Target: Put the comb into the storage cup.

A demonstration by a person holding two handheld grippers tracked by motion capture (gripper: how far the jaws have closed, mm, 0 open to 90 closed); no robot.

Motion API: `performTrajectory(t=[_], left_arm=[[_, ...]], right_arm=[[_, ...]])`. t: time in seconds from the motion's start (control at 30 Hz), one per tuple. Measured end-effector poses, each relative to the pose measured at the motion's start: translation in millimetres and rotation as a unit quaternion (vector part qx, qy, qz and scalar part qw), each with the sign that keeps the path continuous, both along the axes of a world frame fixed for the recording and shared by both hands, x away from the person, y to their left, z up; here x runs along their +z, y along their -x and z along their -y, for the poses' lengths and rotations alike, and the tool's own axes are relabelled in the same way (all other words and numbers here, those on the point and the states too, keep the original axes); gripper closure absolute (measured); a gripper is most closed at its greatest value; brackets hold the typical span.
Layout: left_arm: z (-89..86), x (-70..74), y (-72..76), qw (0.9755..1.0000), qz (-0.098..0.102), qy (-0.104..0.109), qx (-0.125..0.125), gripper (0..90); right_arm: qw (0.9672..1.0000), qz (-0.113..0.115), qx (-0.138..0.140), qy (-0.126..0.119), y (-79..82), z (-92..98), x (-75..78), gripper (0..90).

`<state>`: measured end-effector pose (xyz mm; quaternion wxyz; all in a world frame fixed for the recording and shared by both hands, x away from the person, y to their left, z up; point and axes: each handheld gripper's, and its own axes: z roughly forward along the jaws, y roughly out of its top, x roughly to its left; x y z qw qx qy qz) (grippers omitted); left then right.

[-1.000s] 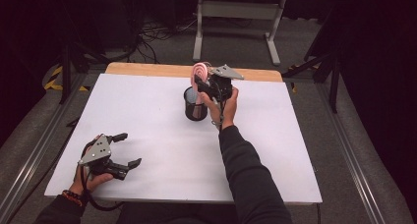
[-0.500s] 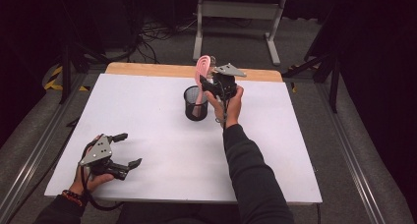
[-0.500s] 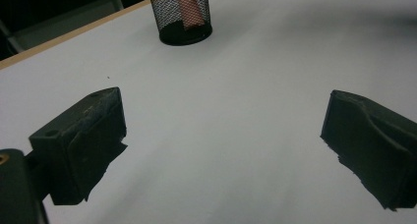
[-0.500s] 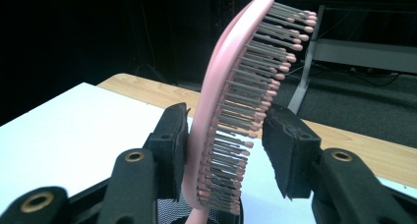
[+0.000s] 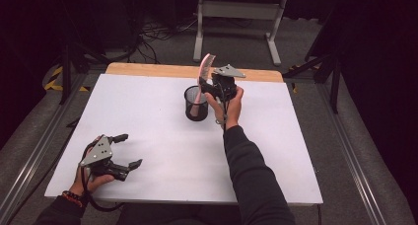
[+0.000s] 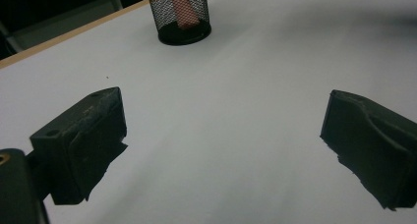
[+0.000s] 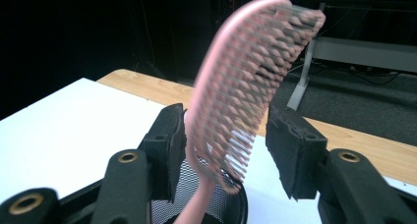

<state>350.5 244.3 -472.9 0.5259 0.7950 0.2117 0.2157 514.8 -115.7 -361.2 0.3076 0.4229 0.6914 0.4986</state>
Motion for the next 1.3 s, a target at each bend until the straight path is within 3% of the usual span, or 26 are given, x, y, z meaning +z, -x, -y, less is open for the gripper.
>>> performTrajectory(t=[0.83, 1.3], left_arm=[[0.8, -1.2, -1.4, 1.0000, -0.005, 0.000, -0.003, 4.5], [0.9, -1.2, -1.4, 1.0000, -0.003, -0.003, -0.002, 5.0]], right_arm=[[0.9996, -0.001, 0.019, 0.020, 3.7, -3.3, 2.2, 44.1], [0.9988, 0.020, 0.029, 0.035, 10.5, -3.6, 10.4, 31.0]])
